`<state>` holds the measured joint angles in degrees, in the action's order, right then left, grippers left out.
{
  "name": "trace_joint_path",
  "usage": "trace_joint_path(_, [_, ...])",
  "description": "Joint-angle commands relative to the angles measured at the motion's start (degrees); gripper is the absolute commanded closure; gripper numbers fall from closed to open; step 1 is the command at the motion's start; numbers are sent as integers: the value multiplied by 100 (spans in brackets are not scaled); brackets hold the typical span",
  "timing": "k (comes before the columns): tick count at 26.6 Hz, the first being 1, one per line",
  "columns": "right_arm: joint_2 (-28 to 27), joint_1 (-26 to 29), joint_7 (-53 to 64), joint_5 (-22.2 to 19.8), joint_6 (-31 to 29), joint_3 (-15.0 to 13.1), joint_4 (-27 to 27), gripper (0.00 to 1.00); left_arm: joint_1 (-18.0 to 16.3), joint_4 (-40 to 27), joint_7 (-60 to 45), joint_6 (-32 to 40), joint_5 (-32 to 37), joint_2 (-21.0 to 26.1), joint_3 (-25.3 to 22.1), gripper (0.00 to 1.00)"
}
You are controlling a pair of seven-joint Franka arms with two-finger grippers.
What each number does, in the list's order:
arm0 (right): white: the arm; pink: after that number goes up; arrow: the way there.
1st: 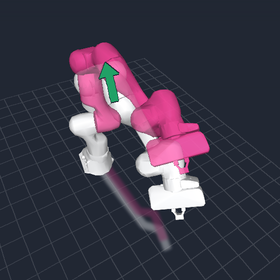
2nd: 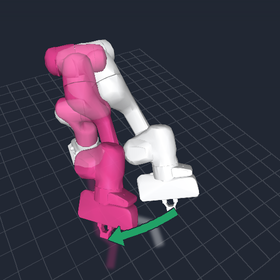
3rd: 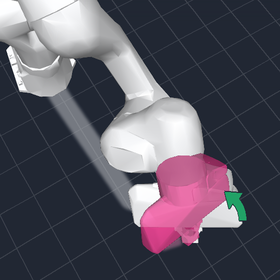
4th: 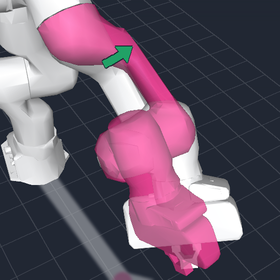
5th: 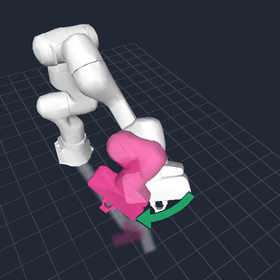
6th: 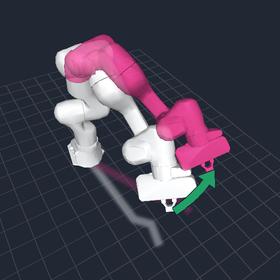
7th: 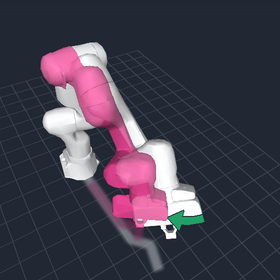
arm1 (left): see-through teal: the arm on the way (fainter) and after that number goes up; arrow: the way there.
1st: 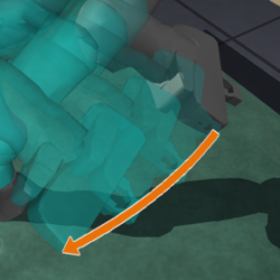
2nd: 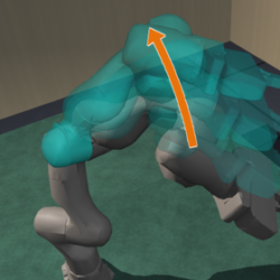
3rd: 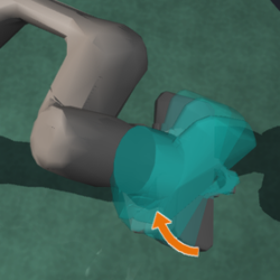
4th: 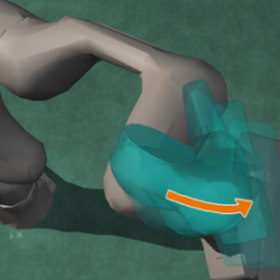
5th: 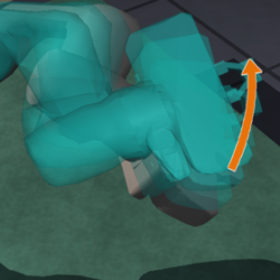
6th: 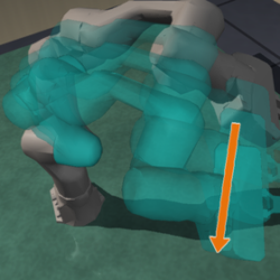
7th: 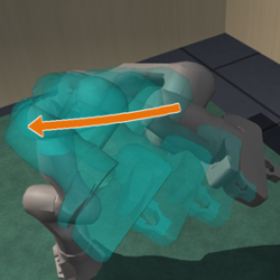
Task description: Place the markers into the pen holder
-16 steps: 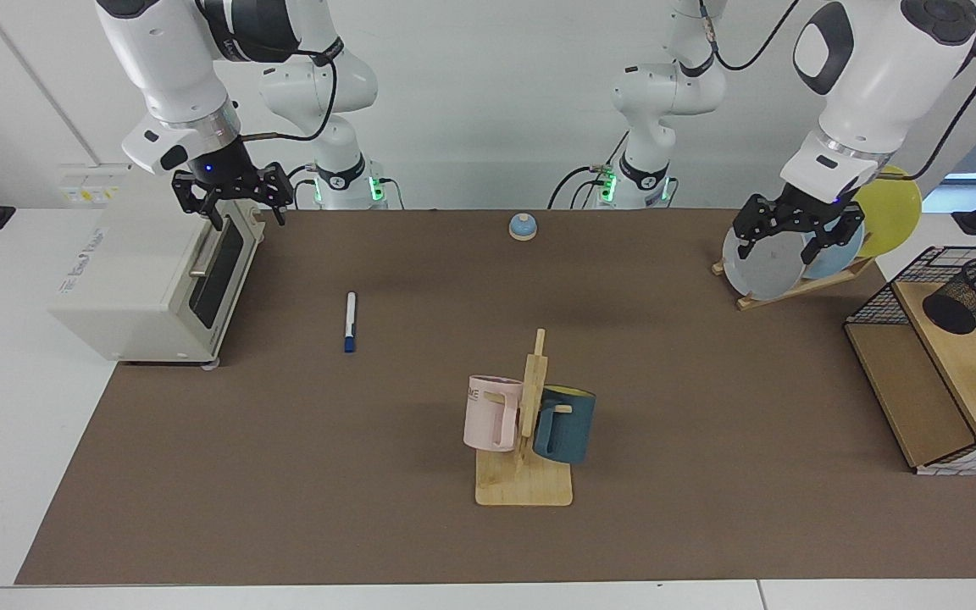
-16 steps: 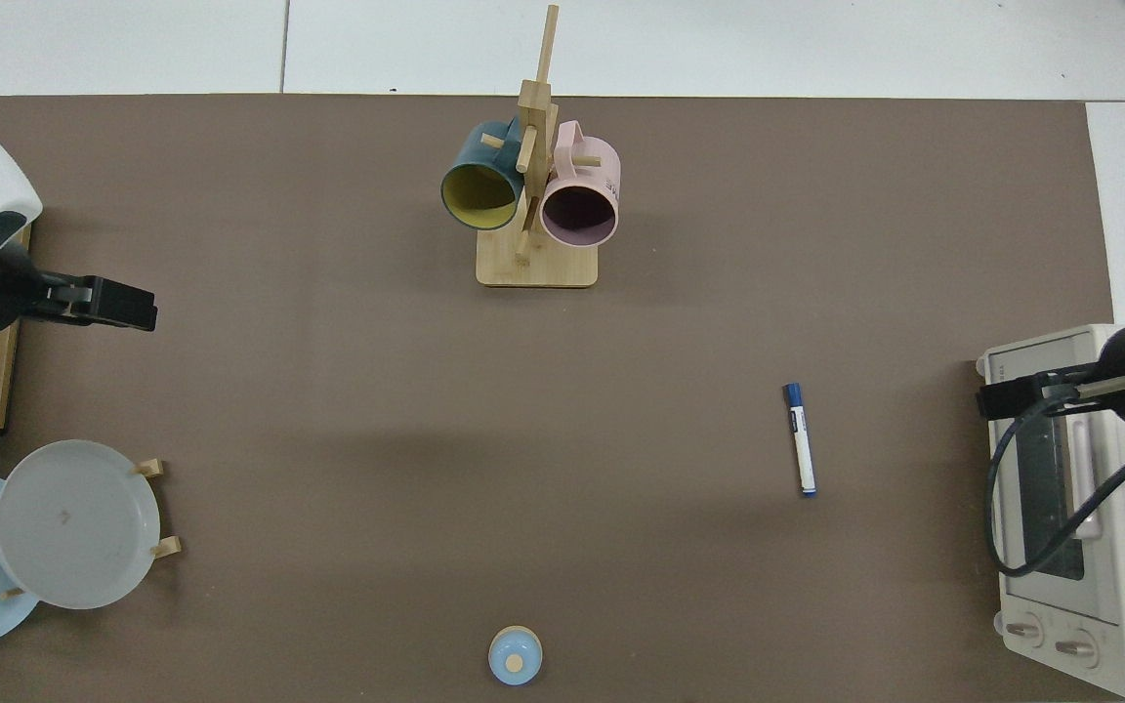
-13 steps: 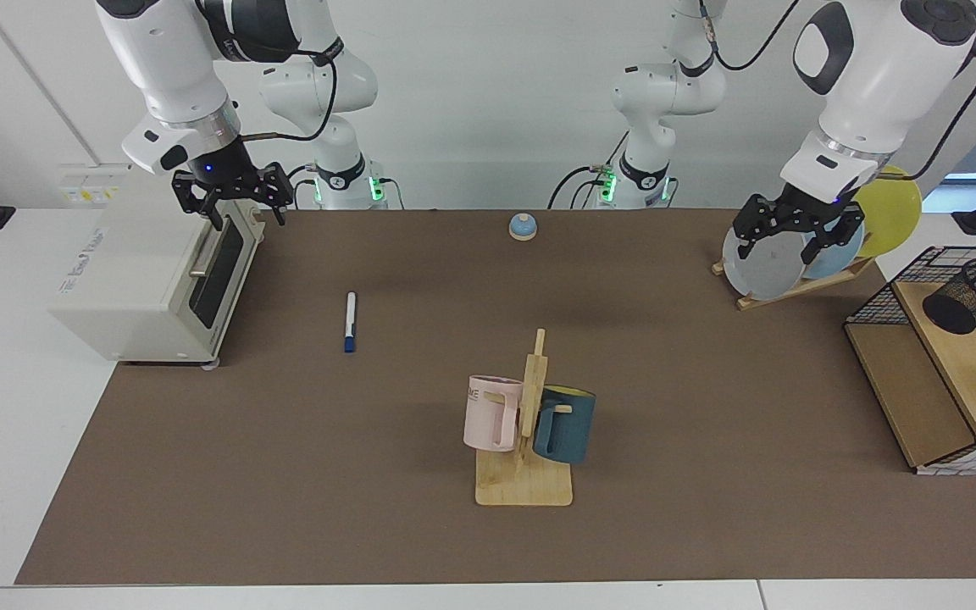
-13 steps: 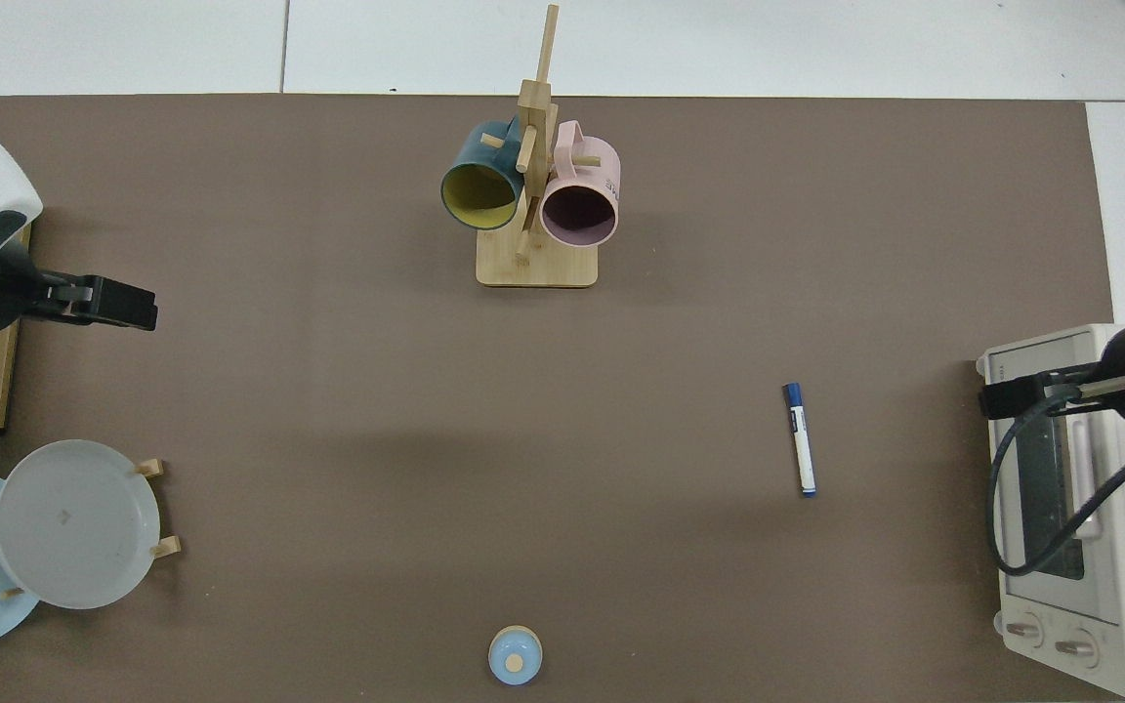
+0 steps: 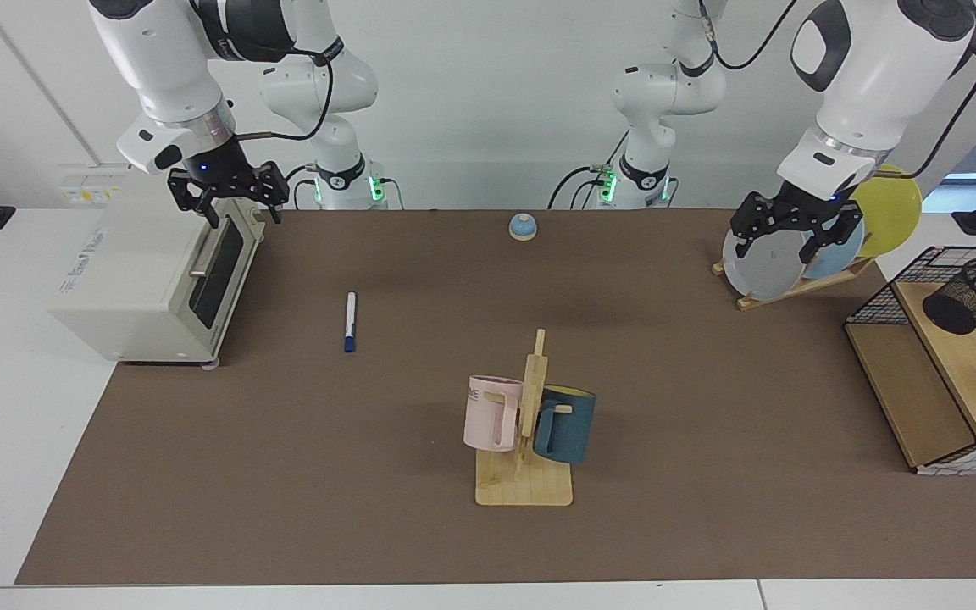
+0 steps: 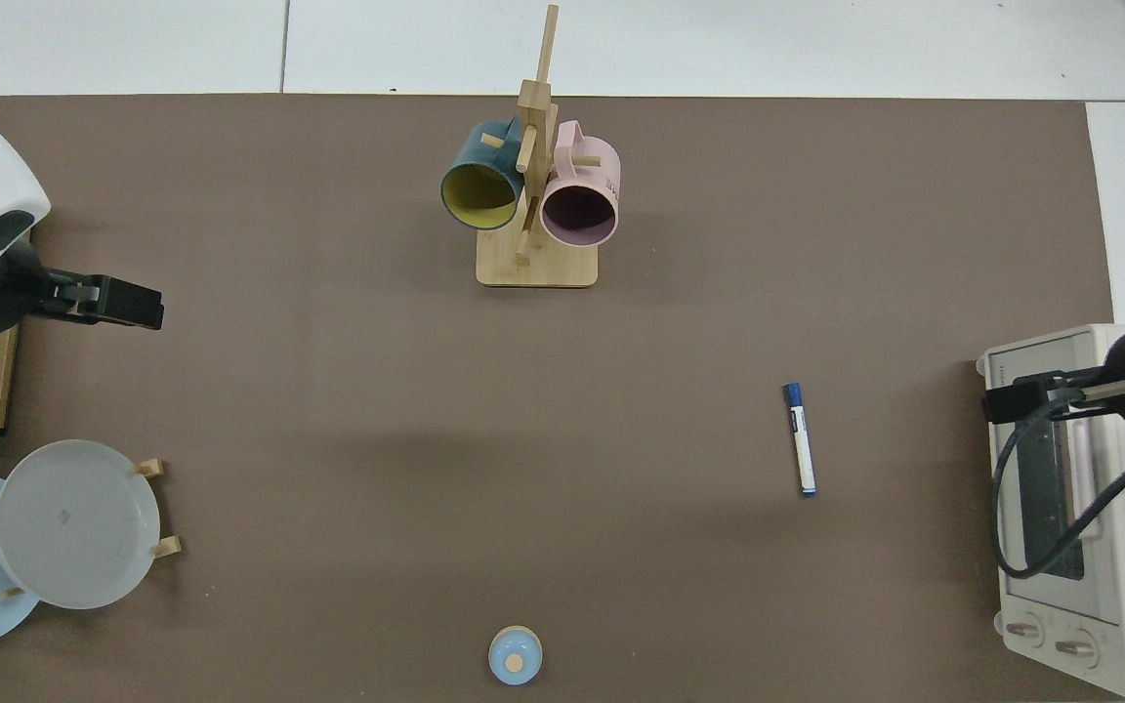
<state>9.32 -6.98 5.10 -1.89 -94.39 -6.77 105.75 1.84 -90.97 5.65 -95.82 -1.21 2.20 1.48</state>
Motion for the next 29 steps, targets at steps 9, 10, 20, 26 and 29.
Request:
trace_joint_path(9, [122,65,114,57,210,62,33,0,-35,106,-47,160,-10,-184,-7,0])
trace_joint_path(10, [131,65,79,57,210,62,33,0,-35,106,-47,160,-10,-193,-7,0])
trace_joint_path(20, [-238,109,-238,-75,149,44,-354,0,-35,106,-38,160,-10,-237,-25,0])
trace_joint_path(26, [-352,48,-421,-31,-422,62,-275,0,-8,88,-47,353,-2,-307,-25,0])
trace_joint_path(29, [-361,74,-1175,39,-641,62,32,0,-8,62,-47,388,-2,-316,-25,0])
